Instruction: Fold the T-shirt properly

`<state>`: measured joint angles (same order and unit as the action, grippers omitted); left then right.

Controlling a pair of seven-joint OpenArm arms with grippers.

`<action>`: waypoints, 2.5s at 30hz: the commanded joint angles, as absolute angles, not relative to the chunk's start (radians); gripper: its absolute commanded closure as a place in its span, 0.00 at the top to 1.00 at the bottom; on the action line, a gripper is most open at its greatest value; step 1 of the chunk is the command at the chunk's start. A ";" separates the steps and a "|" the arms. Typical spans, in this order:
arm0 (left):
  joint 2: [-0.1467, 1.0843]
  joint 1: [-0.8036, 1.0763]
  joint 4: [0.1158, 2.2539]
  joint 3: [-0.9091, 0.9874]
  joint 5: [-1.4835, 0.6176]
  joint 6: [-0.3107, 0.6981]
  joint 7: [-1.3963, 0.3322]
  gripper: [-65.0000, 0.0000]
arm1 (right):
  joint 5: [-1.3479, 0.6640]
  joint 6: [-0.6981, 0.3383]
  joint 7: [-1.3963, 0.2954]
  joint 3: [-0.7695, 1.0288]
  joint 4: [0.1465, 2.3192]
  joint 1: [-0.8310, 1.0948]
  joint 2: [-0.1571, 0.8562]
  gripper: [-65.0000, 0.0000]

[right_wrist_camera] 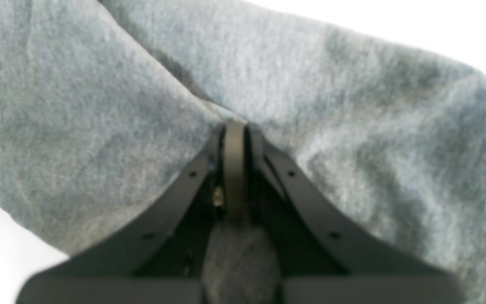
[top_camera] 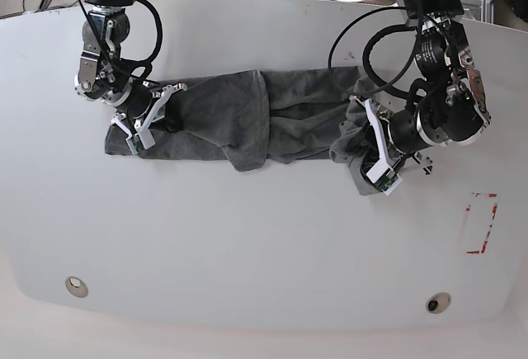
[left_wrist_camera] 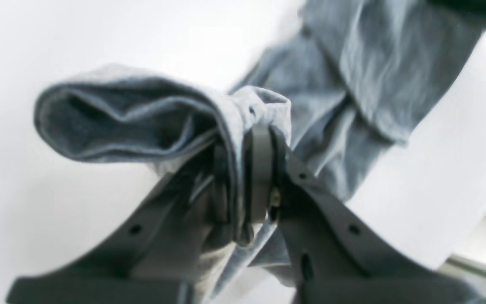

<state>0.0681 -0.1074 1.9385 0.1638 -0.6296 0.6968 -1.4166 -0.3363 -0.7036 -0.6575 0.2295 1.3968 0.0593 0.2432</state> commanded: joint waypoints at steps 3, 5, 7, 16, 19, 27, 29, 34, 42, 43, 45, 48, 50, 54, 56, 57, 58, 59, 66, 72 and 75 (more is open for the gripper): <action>0.050 -0.147 1.956 0.108 -0.654 0.698 -1.396 0.00 | -0.288 -0.698 -0.717 0.226 1.392 0.064 0.248 0.04; 0.041 -0.148 1.956 0.081 -0.653 0.698 -1.396 0.00 | -0.288 -0.698 -0.717 0.226 1.392 0.064 0.248 0.04; 0.031 -0.143 1.956 0.059 -0.651 0.698 -1.396 0.00 | -0.288 -0.698 -0.717 0.226 1.392 0.064 0.248 0.04; 0.031 -0.119 1.956 0.002 -0.650 0.698 -1.396 0.00 | -0.288 -0.698 -0.717 0.226 1.394 0.064 0.248 0.04; 0.035 -0.117 1.954 -0.001 -0.650 0.698 -1.396 0.00 | -0.288 -0.698 -0.717 0.226 1.395 0.064 0.248 0.04; 0.036 -0.122 1.936 -0.027 -0.648 0.698 -1.396 0.26 | -0.289 -0.698 -0.717 0.226 1.395 0.064 0.245 0.04; 0.031 -0.125 1.934 -0.027 -0.648 0.698 -1.396 0.36 | -0.289 -0.698 -0.717 0.226 1.395 0.064 0.237 0.04; -0.019 -0.128 1.934 -0.044 -0.654 0.698 -1.396 0.53 | -0.289 -0.698 -0.717 0.226 1.397 0.064 0.223 0.04; -0.053 -0.162 1.937 -0.174 -0.786 0.698 -1.396 0.60 | -0.289 -0.698 -0.717 0.226 1.397 0.064 0.217 0.04; -0.053 -0.166 1.939 -0.174 -0.803 0.698 -1.396 0.60 | -0.289 -0.698 -0.717 0.226 1.397 0.064 0.216 0.04; -0.050 -0.173 1.940 -0.159 -0.828 0.698 -1.396 0.60 | -0.288 -0.698 -0.717 0.226 1.397 0.064 0.203 0.04; -0.021 -0.188 1.940 -0.087 -0.831 0.698 -1.396 0.60 | -0.286 -0.698 -0.717 0.226 1.397 0.064 0.199 0.04; 0.015 -0.194 1.936 0.021 -0.829 0.698 -1.396 0.59 | -0.285 -0.698 -0.717 0.226 1.397 0.064 0.199 0.04; 0.071 -0.174 1.897 0.217 -0.835 0.698 -1.396 0.59 | -0.286 -0.698 -0.717 0.226 1.397 0.064 0.194 0.04; 0.091 -0.145 1.867 0.292 -0.835 0.698 -1.396 0.59 | -0.286 -0.698 -0.717 0.226 1.397 0.064 0.193 0.04; 0.101 -0.133 1.851 0.321 -0.835 0.698 -1.396 0.59 | -0.286 -0.698 -0.717 0.226 1.397 0.064 0.193 0.04; 0.110 -0.116 1.830 0.357 -0.835 0.698 -1.396 0.59 | -0.286 -0.698 -0.717 0.226 1.397 0.064 0.193 0.04; 0.114 -0.105 1.814 0.377 -0.835 0.698 -1.396 0.59 | -0.288 -0.698 -0.717 0.226 1.397 0.064 0.191 0.04; 0.119 -0.061 1.678 0.437 -0.839 0.698 -1.396 0.59 | -0.288 -0.698 -0.717 0.226 1.397 0.068 0.189 0.04; 0.093 -0.064 1.616 0.426 -0.839 0.698 -1.396 0.59 | -0.288 -0.698 -0.717 0.226 1.397 0.070 0.189 0.03; 0.073 -0.064 1.609 0.392 -0.839 0.698 -1.396 0.59 | -0.288 -0.698 -0.717 0.226 1.397 0.070 0.189 0.03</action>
